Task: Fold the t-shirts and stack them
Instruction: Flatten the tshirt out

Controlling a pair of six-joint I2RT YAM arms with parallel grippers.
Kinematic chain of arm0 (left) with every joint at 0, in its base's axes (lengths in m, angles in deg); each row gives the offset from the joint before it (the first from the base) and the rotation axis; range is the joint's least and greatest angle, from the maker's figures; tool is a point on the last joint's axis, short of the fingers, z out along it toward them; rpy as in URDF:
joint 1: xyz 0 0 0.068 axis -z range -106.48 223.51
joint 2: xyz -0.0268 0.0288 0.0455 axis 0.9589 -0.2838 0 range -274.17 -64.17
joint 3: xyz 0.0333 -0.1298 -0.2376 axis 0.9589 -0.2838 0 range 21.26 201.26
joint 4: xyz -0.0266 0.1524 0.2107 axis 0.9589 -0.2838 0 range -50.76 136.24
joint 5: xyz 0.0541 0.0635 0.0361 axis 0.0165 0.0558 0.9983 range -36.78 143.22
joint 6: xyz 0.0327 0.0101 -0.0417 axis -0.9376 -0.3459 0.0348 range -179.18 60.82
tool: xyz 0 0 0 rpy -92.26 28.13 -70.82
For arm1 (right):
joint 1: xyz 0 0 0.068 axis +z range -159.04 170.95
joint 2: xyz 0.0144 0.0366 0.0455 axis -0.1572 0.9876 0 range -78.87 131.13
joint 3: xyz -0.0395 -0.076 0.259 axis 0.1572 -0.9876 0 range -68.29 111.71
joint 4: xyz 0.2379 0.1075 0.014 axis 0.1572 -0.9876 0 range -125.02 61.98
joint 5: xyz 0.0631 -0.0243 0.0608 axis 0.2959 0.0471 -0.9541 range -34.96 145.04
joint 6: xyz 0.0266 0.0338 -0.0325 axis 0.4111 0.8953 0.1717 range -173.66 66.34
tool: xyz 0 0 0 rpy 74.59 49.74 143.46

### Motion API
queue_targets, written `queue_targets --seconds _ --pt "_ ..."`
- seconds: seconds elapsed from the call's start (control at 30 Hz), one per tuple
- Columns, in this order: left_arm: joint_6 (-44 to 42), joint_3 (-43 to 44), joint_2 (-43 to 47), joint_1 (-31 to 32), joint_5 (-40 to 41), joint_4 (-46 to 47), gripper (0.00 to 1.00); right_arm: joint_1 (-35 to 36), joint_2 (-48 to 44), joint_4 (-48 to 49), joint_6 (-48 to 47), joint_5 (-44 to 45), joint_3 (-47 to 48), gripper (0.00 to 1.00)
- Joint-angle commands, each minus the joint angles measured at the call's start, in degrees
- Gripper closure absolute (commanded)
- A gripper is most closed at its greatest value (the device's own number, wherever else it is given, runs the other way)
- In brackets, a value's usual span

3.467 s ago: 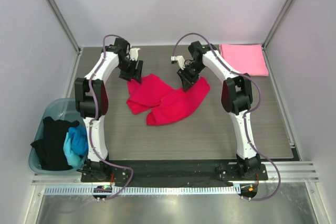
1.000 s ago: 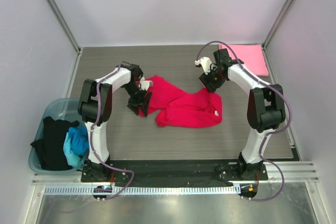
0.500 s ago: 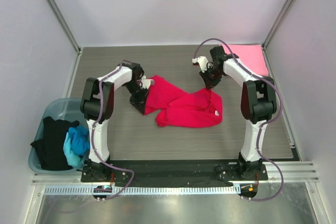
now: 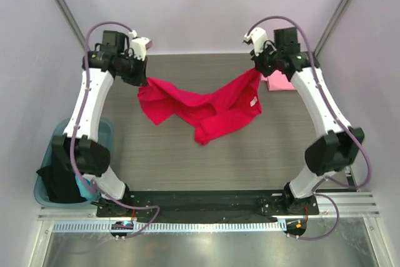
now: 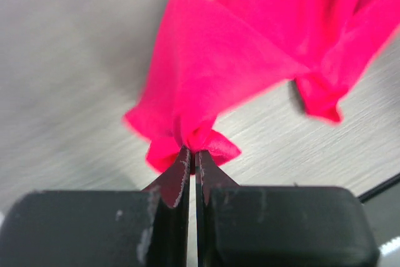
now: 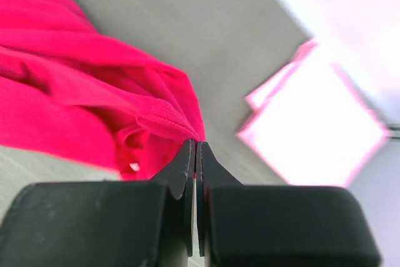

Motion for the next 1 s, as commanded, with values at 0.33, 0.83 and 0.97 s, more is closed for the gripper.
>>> queue_targets --seconds 0.33,0.83,0.97 --pt "-6.2 -7.3 24.5 0.7 1.5 1.6 1.00 -0.5 -33.5 3.3 4.6 5.0 -14.1 0.99" --pt "-7.6 -8.6 -0.5 0.7 -0.8 8.5 0.99 -0.8 -29.4 2.9 -2.9 0.8 -31.4 0.99" --pt "-6.0 -3.2 -11.6 0.7 -1.2 11.2 0.99 -1.5 -27.5 4.7 -5.9 0.9 -39.6 0.99"
